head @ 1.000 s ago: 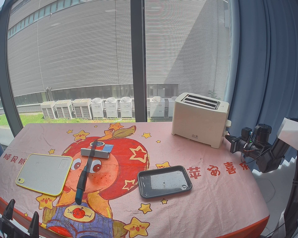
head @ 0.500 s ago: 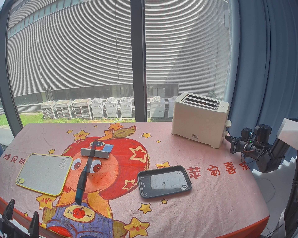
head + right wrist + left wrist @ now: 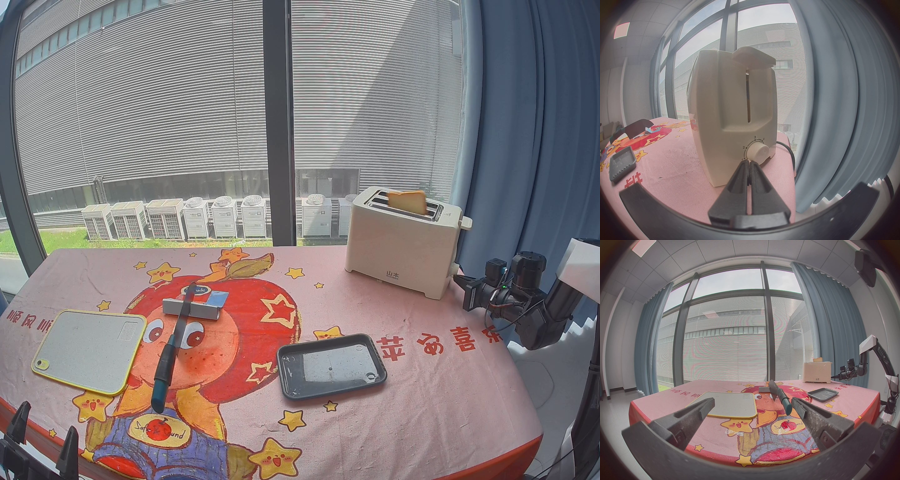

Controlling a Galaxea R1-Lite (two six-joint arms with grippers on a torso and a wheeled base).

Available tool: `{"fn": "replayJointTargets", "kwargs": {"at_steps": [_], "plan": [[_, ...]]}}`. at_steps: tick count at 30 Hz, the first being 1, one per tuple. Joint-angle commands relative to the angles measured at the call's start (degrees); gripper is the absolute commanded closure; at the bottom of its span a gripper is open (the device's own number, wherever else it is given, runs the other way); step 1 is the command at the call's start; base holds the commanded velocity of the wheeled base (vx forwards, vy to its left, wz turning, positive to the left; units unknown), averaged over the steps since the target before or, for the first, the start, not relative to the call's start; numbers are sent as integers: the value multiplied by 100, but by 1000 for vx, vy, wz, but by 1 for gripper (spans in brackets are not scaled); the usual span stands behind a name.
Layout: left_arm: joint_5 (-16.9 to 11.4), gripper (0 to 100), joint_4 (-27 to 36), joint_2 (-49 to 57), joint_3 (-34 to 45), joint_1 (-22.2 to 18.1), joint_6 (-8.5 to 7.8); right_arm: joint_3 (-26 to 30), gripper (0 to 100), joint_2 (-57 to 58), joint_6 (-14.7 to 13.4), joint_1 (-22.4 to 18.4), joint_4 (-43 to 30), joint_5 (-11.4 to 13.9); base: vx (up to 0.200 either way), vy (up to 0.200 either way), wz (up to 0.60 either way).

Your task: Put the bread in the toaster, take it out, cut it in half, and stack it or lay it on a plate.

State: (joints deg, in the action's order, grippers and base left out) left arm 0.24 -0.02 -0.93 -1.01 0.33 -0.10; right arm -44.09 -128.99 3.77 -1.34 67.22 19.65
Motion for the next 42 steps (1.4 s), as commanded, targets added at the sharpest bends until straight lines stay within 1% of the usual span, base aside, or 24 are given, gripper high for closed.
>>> {"fn": "replayJointTargets", "kwargs": {"at_steps": [1,16,35,36,42], "plan": [[2,0,2,93,101,2,1,-3,100,-12,1,2,2,4,0,0,0],[2,0,2,93,101,2,1,59,100,49,45,20,98,4,0,0,0],[2,0,-6,93,101,2,1,621,100,1122,80,187,107,12,0,0,0],[2,0,2,93,101,2,1,692,100,1280,72,240,107,12,0,0,0],[2,0,-6,93,101,2,1,771,100,1561,45,319,98,12,0,0,0]]}}
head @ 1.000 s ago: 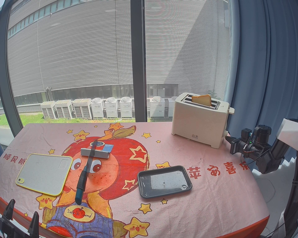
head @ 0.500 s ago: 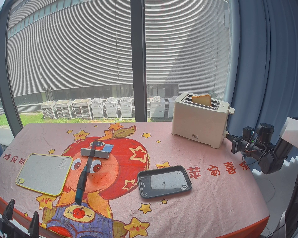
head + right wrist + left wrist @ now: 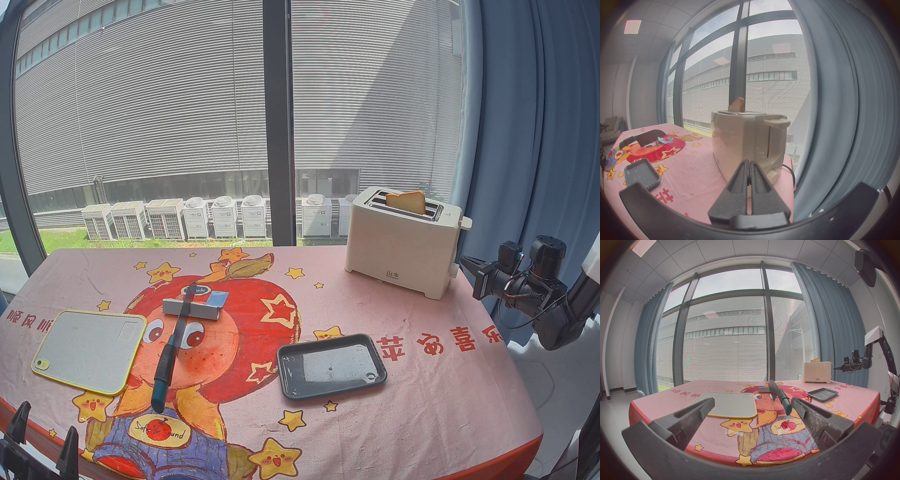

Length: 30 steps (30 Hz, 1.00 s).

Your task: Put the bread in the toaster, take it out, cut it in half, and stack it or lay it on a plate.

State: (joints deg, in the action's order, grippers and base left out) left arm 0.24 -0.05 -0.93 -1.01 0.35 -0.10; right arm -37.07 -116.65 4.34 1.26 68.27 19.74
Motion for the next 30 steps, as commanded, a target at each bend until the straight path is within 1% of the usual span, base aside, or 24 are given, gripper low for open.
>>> {"fn": "replayJointTargets", "kwargs": {"at_steps": [1,6,7,16,17,23,24,25,26,28,30], "plan": [[2,0,-4,93,101,0,1,68,100,354,-12,68,-6,4,0,0,0],[2,0,5,93,101,0,1,121,100,477,-21,77,-6,13,0,0,0],[2,0,-4,93,101,0,1,121,0,494,-21,77,-6,13,0,0,0],[2,0,-4,93,101,0,1,139,0,705,-100,208,-6,13,0,0,0],[2,0,5,93,101,0,1,156,0,784,-258,270,-6,4,0,0,0],[2,0,-4,93,101,0,1,156,0,1030,-513,305,-33,-14,0,0,0],[2,0,-4,93,101,0,1,218,0,1162,-645,314,-42,-93,0,0,0],[2,0,-4,93,101,0,1,218,0,1162,-645,314,-42,-93,0,0,0],[2,0,-4,93,101,0,1,288,0,1285,-786,331,-15,-189,0,0,0],[2,0,5,93,101,0,1,315,0,1479,-979,428,2,-277,0,0,0],[2,0,-4,93,101,0,1,315,0,1575,-1084,481,11,-313,0,0,0]]}}
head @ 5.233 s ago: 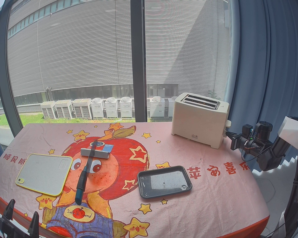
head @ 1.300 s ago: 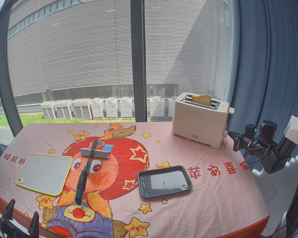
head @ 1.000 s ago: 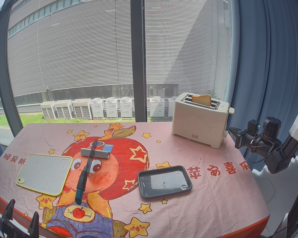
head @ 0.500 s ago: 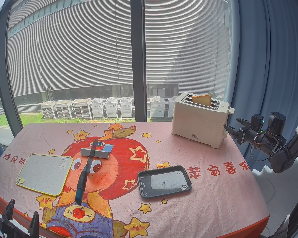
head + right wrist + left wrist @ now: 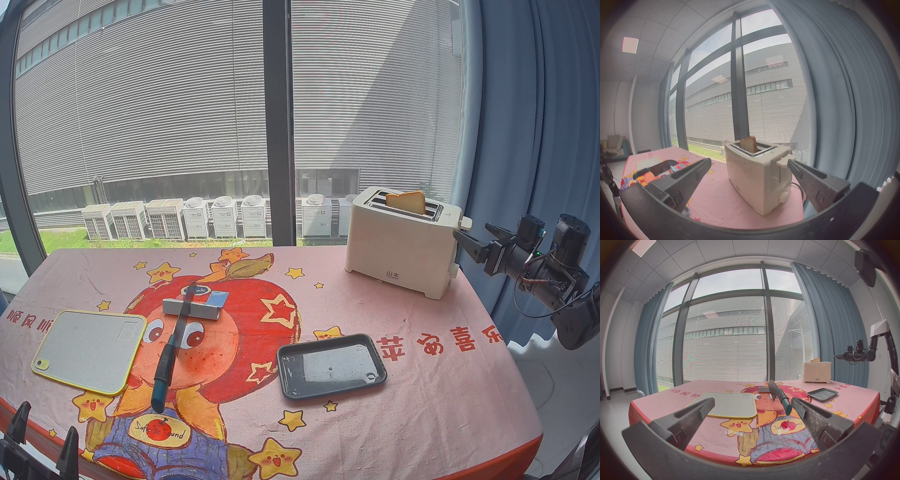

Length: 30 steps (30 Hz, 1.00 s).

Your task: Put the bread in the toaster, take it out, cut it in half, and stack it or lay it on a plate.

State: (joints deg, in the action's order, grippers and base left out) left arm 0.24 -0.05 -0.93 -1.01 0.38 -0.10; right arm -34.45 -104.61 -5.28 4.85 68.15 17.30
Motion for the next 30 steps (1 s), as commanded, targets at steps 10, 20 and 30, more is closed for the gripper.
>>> {"fn": "replayJointTargets", "kwargs": {"at_steps": [10,20,30], "plan": [[2,0,5,93,101,-3,1,9,0,599,-1001,148,665,-763,0,0,0],[2,0,-4,93,101,-3,1,202,0,591,-2469,165,1368,-1053,0,0,0],[2,0,5,93,101,-3,1,132,0,345,-2654,359,1658,-737,0,0,0]]}}
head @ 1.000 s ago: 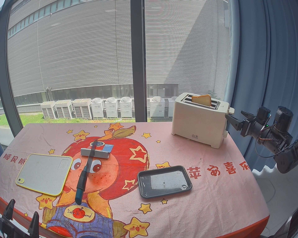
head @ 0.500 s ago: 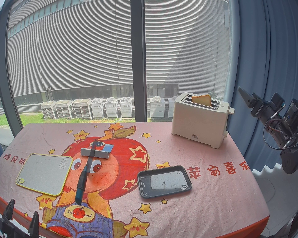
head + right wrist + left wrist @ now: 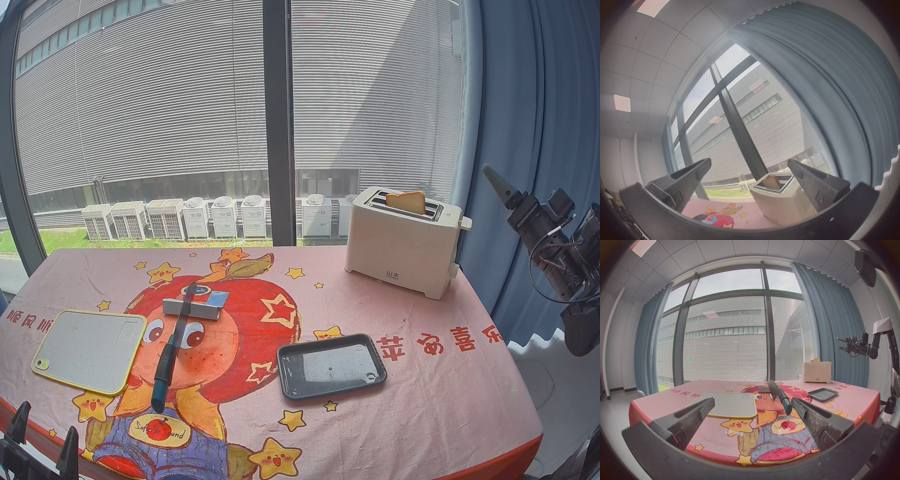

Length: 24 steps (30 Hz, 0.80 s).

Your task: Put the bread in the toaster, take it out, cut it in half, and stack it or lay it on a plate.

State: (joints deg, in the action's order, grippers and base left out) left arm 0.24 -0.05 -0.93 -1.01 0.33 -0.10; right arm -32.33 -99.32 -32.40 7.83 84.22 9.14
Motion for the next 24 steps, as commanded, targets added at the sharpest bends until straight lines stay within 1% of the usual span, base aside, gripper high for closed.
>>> {"fn": "replayJointTargets", "kwargs": {"at_steps": [1,2,4,5,6,8,9,11,12,13,15,16,18,19,20,22,24], "plan": [[2,0,-4,93,101,2,1,-204,0,-220,243,26,-3,343,0,0,0],[2,0,-4,93,101,2,1,-309,0,-272,393,-53,-47,562,0,0,0],[2,0,5,93,101,2,1,-555,0,-439,595,-247,-222,852,0,0,0],[2,0,5,93,101,2,1,-555,0,-439,595,-247,-222,852,0,0,0],[2,0,-4,93,101,2,1,-880,0,-571,691,-343,-556,1011,0,0,0],[2,0,-4,93,101,2,1,-1188,0,-606,709,-405,-961,1125,0,0,0],[2,0,5,93,101,2,1,-1329,0,-598,709,-457,-1172,1221,0,0,0],[2,0,5,93,101,2,1,-1583,0,-562,718,-519,-1593,1494,0,0,0],[2,0,5,93,101,2,1,-1663,0,-554,718,-528,-1734,1591,0,0,0],[2,0,5,93,101,2,1,-1909,0,-527,744,-563,-2130,1766,0,0,0],[2,0,5,93,101,2,1,-2181,0,-519,867,-589,-2630,1828,0,0,0],[2,0,5,93,101,2,1,-2374,0,-527,1078,-598,-3061,1828,0,0,0],[2,0,-4,93,101,2,1,-2498,0,-527,1298,-598,-3395,1828,0,0,0],[2,0,5,93,101,2,1,-2665,0,-519,1737,-607,-3931,1828,0,0,0],[2,0,5,93,101,2,1,-2735,0,-519,1922,-616,-4160,1819,0,0,0],[2,0,-4,93,101,2,1,-2858,0,-475,2168,-607,-4564,1819,0,0,0],[2,0,-4,93,101,2,1,-2963,0,-413,2317,-607,-4889,1819,0,0,0]]}}
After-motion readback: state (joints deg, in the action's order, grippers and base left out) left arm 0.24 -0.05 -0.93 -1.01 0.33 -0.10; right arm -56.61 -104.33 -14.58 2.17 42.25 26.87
